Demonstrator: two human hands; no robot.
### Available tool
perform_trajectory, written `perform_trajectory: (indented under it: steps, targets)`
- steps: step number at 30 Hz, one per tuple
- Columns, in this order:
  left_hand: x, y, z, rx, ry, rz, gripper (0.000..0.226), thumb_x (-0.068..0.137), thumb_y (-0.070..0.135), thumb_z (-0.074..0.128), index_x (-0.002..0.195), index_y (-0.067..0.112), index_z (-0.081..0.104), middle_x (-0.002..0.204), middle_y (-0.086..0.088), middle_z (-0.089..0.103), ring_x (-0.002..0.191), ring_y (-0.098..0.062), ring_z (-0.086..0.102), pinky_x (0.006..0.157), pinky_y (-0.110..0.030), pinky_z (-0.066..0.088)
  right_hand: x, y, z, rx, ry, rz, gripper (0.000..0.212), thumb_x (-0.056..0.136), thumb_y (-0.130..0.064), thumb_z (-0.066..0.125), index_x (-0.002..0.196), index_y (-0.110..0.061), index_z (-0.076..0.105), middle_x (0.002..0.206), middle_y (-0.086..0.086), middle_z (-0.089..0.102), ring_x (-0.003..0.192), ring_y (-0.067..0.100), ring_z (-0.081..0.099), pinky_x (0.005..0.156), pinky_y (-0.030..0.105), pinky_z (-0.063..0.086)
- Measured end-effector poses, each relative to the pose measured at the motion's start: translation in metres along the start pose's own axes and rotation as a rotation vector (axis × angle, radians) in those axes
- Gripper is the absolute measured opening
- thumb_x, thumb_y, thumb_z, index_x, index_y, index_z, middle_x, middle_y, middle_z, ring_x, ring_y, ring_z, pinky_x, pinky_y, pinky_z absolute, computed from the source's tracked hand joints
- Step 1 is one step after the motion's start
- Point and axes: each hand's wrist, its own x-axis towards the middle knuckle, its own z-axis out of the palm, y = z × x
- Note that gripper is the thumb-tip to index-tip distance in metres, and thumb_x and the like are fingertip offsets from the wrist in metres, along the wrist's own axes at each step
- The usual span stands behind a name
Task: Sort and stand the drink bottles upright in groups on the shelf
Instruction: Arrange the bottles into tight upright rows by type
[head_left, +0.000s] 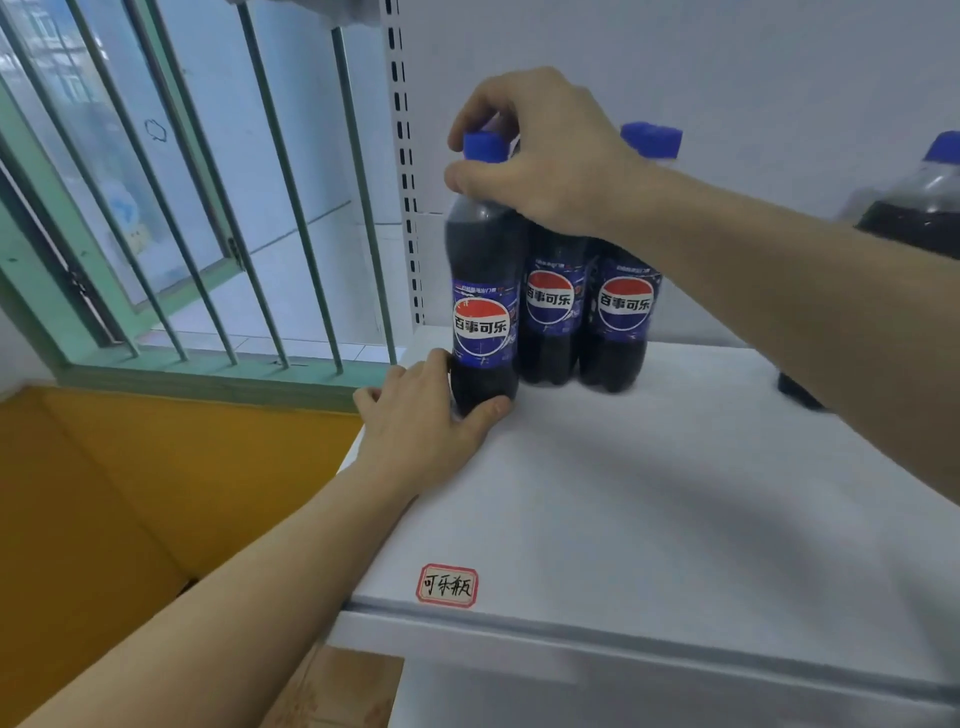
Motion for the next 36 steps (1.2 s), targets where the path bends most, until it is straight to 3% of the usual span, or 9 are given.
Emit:
perform_trajectory:
  steps: [3, 6, 11, 18, 22, 27, 31, 34, 36]
  targets:
    - [-0.002, 0.001, 0.000, -0.001, 0.008, -0.006, 0.069, 0.084, 0.076, 0.057, 0.132, 0.028, 0.045, 0.128, 0.000, 0.062, 0.122, -0.026, 0.053, 0.107, -0.054, 0.033, -0.020, 0.003, 0.008, 0.136, 0.132, -0.009, 0.053, 0.088, -0.042, 0.073, 0.131, -0.025, 0.049, 0.106, -0.002, 0.062, 0.080, 0.003, 0.061, 0.074, 0.014, 0.050]
    - [-0.007, -0.002, -0.002, -0.054, 0.060, 0.000, 0.067, 0.080, 0.075, 0.063, 0.122, 0.027, 0.043, 0.110, 0.004, 0.062, 0.106, -0.023, 0.058, 0.099, -0.049, 0.038, -0.053, 0.018, 0.018, 0.318, 0.294, 0.021, 0.048, 0.093, -0.035, 0.069, 0.132, -0.022, 0.043, 0.100, 0.003, 0.062, 0.071, 0.013, 0.065, 0.069, 0.030, 0.061]
    - [-0.033, 0.007, -0.018, -0.298, 0.354, 0.303, 0.030, 0.093, 0.044, 0.055, 0.080, 0.020, 0.041, 0.067, 0.012, 0.047, 0.061, -0.011, 0.045, 0.054, -0.026, 0.033, -0.120, 0.077, 0.015, 0.156, 0.323, 0.040, 0.038, 0.094, -0.020, 0.066, 0.127, -0.018, 0.047, 0.100, 0.001, 0.058, 0.077, 0.013, 0.061, 0.064, 0.017, 0.054]
    - [-0.025, 0.102, -0.014, -0.400, -0.087, 0.467, 0.005, 0.091, 0.029, 0.063, 0.091, 0.025, 0.060, 0.077, 0.009, 0.065, 0.074, -0.009, 0.060, 0.062, -0.020, 0.049, -0.170, 0.131, -0.036, -0.078, 0.448, 0.021, 0.024, 0.091, -0.011, 0.064, 0.113, -0.014, 0.056, 0.092, -0.003, 0.061, 0.077, 0.007, 0.058, 0.061, 0.012, 0.048]
    - [-0.004, 0.168, 0.030, -0.405, -0.233, 0.422, 0.026, 0.089, 0.030, 0.065, 0.114, 0.027, 0.060, 0.092, 0.013, 0.068, 0.081, -0.003, 0.064, 0.075, -0.028, 0.056, -0.191, 0.149, -0.058, -0.103, 0.590, 0.053, 0.017, 0.089, -0.003, 0.061, 0.106, -0.007, 0.058, 0.086, -0.001, 0.060, 0.072, 0.003, 0.056, 0.064, 0.006, 0.042]
    - [0.030, 0.238, 0.094, -0.571, -0.378, 0.234, 0.078, 0.085, 0.032, 0.079, 0.150, 0.020, 0.037, 0.136, -0.002, 0.060, 0.116, -0.022, 0.063, 0.096, -0.042, 0.056, -0.203, 0.171, -0.075, 0.010, 0.809, 0.235, 0.018, 0.088, -0.001, 0.059, 0.103, -0.009, 0.057, 0.083, 0.000, 0.060, 0.071, 0.005, 0.057, 0.066, 0.013, 0.045]
    - [0.040, 0.285, 0.128, -0.829, -0.411, 0.157, 0.073, 0.076, 0.030, 0.084, 0.133, 0.020, 0.039, 0.109, -0.001, 0.065, 0.089, -0.019, 0.071, 0.070, -0.037, 0.064, -0.204, 0.177, -0.084, 0.103, 0.884, 0.288, 0.022, 0.087, 0.000, 0.059, 0.104, -0.012, 0.056, 0.083, 0.001, 0.061, 0.075, 0.017, 0.063, 0.070, 0.023, 0.052]
    - [0.034, 0.304, 0.141, -0.996, -0.307, 0.091, 0.081, 0.055, 0.054, 0.066, 0.125, 0.023, 0.042, 0.103, 0.000, 0.067, 0.090, -0.021, 0.068, 0.072, -0.038, 0.062, -0.203, 0.176, -0.088, 0.147, 0.924, 0.292, 0.022, 0.086, 0.001, 0.059, 0.104, -0.012, 0.056, 0.083, -0.007, 0.058, 0.077, 0.008, 0.060, 0.072, 0.015, 0.048]
    - [0.031, 0.304, 0.147, -1.040, -0.237, 0.096, 0.077, 0.057, 0.051, 0.071, 0.123, 0.026, 0.040, 0.100, 0.009, 0.066, 0.086, -0.011, 0.067, 0.066, -0.024, 0.057, -0.203, 0.173, -0.090, 0.189, 0.947, 0.292, 0.022, 0.086, 0.002, 0.058, 0.103, -0.012, 0.055, 0.083, -0.010, 0.057, 0.076, 0.005, 0.059, 0.071, 0.014, 0.046]
